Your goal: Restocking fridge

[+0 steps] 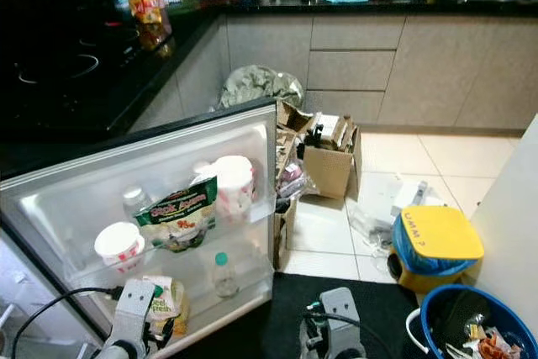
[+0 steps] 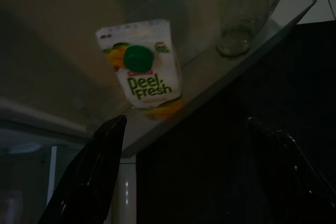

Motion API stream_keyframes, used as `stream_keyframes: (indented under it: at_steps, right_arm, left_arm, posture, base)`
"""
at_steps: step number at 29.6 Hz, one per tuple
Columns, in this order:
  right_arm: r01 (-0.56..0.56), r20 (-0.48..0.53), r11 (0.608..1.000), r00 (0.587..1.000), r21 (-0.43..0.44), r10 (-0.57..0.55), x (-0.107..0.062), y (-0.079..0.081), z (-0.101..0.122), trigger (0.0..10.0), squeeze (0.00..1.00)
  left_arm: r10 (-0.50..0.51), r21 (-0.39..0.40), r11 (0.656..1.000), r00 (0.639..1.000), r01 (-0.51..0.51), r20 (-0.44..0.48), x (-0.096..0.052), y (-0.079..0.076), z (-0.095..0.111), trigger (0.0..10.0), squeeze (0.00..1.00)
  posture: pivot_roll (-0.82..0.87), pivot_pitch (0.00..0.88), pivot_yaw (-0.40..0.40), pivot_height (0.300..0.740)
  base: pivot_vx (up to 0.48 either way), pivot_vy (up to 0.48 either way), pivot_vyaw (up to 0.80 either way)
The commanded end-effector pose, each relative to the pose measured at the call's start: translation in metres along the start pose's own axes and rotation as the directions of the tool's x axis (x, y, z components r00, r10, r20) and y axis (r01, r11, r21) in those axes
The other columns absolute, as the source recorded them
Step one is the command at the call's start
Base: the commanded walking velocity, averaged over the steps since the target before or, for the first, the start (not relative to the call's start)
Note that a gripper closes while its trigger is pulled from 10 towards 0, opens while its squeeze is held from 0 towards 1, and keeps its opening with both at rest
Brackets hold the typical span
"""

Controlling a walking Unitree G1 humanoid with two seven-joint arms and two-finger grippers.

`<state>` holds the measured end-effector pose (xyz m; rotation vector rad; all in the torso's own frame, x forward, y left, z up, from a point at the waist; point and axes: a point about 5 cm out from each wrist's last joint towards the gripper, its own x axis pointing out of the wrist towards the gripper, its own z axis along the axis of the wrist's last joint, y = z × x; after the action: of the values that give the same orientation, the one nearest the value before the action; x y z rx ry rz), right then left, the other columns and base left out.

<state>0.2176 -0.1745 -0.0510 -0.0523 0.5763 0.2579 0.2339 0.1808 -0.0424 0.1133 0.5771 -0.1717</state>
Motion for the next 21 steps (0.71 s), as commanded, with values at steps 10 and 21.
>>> stream_keyframes:
  at_steps: [10,21]
  right_arm:
    - [0.001,0.027,1.0,1.0,-0.014,-0.001,-0.0003,-0.0016,0.0036,10.0,0.0]
    - [-0.001,0.022,1.0,1.0,-0.016,0.001,-0.0013,-0.0018,0.0018,10.0,0.0]
  left_arm:
    - [0.013,-0.021,1.0,1.0,-0.014,-0.006,-0.002,0.0025,-0.0036,10.0,0.0]
    - [0.02,-0.029,0.999,1.0,-0.02,-0.011,-0.0021,0.0025,-0.0045,10.0,0.0]
  posture:
    - [-0.05,0.021,0.01,0.74]
    - [-0.05,0.017,0.007,0.74]
  base:
    - [0.0,-0.288,0.0]
    - [0.0,0.0,0.0]
